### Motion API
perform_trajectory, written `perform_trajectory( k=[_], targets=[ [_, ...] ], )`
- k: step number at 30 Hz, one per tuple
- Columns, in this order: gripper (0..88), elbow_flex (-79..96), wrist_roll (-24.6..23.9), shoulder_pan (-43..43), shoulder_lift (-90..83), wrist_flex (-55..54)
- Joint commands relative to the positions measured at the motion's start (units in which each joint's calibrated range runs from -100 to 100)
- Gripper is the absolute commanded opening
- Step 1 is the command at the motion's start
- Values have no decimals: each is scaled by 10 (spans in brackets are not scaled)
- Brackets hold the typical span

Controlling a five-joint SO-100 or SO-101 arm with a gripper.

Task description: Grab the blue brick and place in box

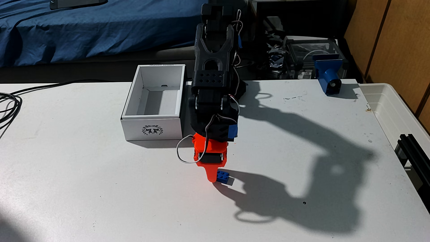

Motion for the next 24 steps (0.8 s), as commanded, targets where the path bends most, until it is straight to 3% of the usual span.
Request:
perform_trajectory(
  k=[1,9,24],
  targets=[
    [136,0,-2,5,4,1],
    [58,-4,-2,5,3,0],
    [64,-8,-2,5,3,1]
  ],
)
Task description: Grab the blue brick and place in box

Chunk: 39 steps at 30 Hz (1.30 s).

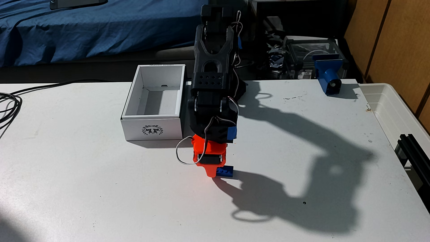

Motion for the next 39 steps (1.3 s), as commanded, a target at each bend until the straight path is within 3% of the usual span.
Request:
perform_trajectory(
  k=[1,5,23,29,39],
  targets=[
    [66,-4,-2,5,-4,-1],
    [103,-4,-2,5,-4,3],
    [107,2,-2,6,-7,8],
    [175,3,-3,11,-9,19],
    [175,28,-13,13,-37,7]
  ],
)
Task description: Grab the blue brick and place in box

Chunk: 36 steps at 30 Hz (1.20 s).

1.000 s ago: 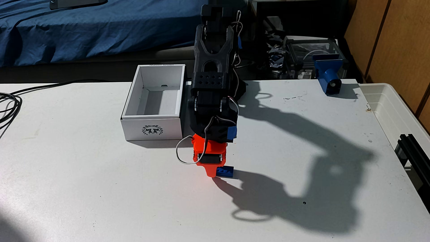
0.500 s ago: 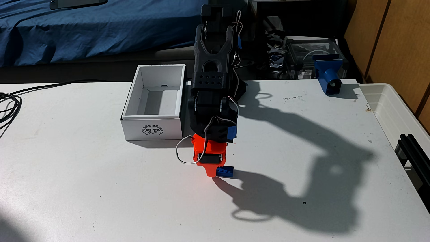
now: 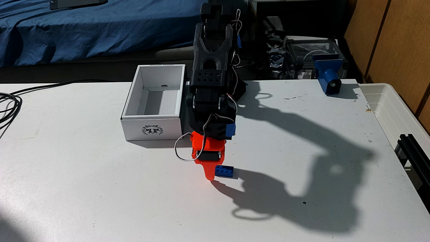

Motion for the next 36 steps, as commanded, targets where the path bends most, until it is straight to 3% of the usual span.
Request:
perform_trajectory(
  k=[1,13,36],
  targets=[
    [175,30,-14,6,-30,-20],
    [167,153,-36,-1,-121,-113],
    [166,172,-70,-44,-125,-145]
  ],
)
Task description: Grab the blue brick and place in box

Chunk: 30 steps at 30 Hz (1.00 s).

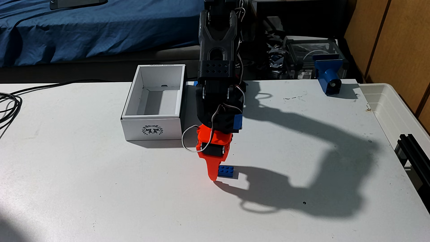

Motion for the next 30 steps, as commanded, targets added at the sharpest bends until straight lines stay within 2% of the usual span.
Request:
perform_trajectory(
  k=[1,15,22,30],
  targets=[
    [166,1,-7,-14,-15,2],
    [165,1,-12,-25,-7,1],
    [34,1,-10,-25,-8,0],
    [9,1,-8,-22,-6,0]
  ],
)
